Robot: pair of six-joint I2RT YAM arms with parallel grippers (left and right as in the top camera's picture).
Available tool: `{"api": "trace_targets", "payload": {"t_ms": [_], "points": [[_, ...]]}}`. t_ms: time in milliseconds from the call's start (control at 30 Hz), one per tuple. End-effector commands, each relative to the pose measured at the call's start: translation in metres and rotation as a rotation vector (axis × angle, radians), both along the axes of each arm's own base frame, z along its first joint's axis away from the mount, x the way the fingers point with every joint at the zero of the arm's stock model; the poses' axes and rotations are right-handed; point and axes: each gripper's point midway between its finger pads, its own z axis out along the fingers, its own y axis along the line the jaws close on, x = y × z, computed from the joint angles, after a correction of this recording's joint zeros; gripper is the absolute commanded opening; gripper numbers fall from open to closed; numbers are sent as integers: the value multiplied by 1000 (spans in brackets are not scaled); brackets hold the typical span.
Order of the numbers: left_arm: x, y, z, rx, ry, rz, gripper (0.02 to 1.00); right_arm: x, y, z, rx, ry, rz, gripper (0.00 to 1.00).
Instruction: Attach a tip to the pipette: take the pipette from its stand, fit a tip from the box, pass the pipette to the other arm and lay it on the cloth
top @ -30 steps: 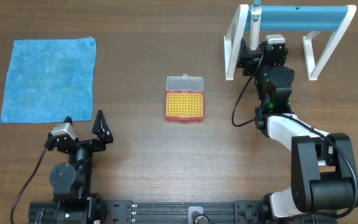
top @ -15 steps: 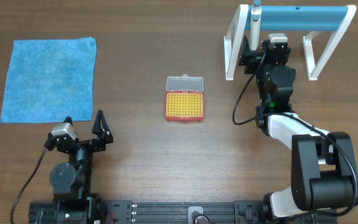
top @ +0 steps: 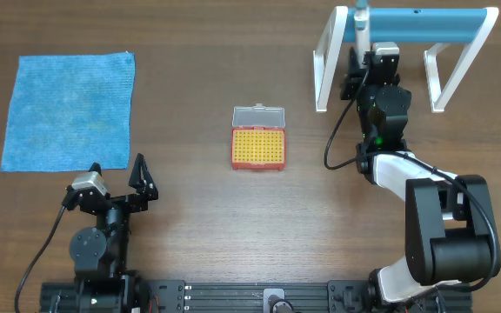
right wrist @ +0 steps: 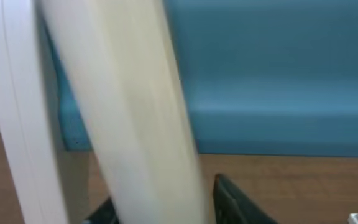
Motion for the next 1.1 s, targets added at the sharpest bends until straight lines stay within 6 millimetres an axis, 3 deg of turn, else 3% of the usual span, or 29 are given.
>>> {"api": "trace_targets", "payload": {"t_ms": [33, 233, 500, 800, 867, 1033, 1100], "points": [[0, 3, -1, 7, 2, 17, 1000, 5, 0, 4, 2, -12, 1, 86], [0, 3, -1, 7, 2, 17, 1000, 4, 4, 7, 2, -19, 11, 80], [0, 3, -1, 7, 2, 17, 1000, -4, 4, 49, 7, -112, 11, 82], [0, 3, -1, 7, 2, 17, 996, -7, 9, 47, 7, -100, 24, 82], [0, 3, -1, 7, 1, 17, 998, -17, 32, 57, 10, -122, 105, 84], [0, 3, -1, 7, 2, 17, 998, -76, 130, 74, 19, -216, 521, 82], [0, 3, -1, 7, 2, 17, 1000, -95, 149, 71, 45, -250, 591, 82]]}}
